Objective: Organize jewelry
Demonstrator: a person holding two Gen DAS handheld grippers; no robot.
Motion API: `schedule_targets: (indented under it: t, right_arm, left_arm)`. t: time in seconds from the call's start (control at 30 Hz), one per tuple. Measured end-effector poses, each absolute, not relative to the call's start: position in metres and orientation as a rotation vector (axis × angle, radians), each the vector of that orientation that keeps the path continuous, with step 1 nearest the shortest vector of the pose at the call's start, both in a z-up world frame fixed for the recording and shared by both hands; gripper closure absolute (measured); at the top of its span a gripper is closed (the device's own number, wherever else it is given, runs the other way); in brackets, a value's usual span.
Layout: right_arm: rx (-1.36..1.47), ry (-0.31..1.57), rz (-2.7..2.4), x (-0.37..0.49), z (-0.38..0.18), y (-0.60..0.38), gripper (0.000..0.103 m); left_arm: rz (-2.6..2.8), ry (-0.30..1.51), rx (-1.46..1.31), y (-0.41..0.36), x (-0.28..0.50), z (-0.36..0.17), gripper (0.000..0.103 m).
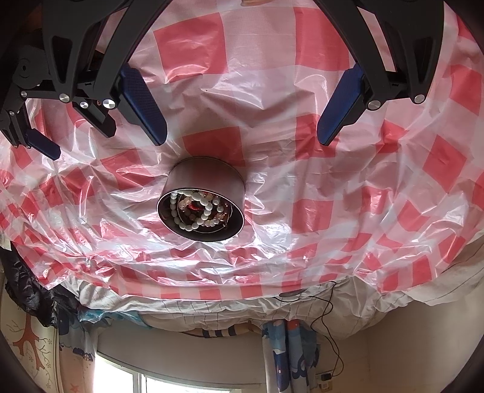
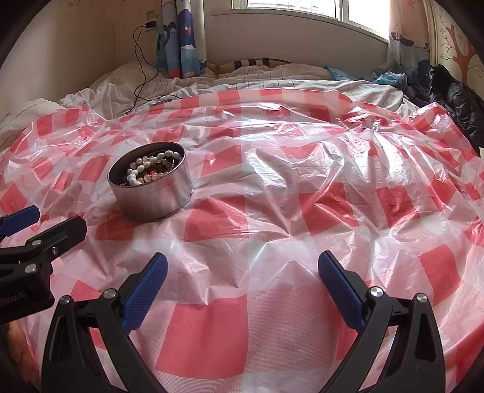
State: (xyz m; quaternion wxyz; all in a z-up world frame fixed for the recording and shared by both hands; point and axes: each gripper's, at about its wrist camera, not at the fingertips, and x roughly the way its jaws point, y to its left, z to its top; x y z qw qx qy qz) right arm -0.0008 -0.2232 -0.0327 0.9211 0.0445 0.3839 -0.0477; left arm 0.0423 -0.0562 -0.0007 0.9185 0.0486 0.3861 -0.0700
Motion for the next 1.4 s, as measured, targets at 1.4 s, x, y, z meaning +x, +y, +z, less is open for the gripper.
schedule_targets:
  t: [1.4]
  right_arm:
    - [0.061,0.831,-0.091,0.004,-0.036,-0.222,0.007]
  left_arm:
    - [-0.138,0.789,0.052,-0.045,0.040,0.000,0.008]
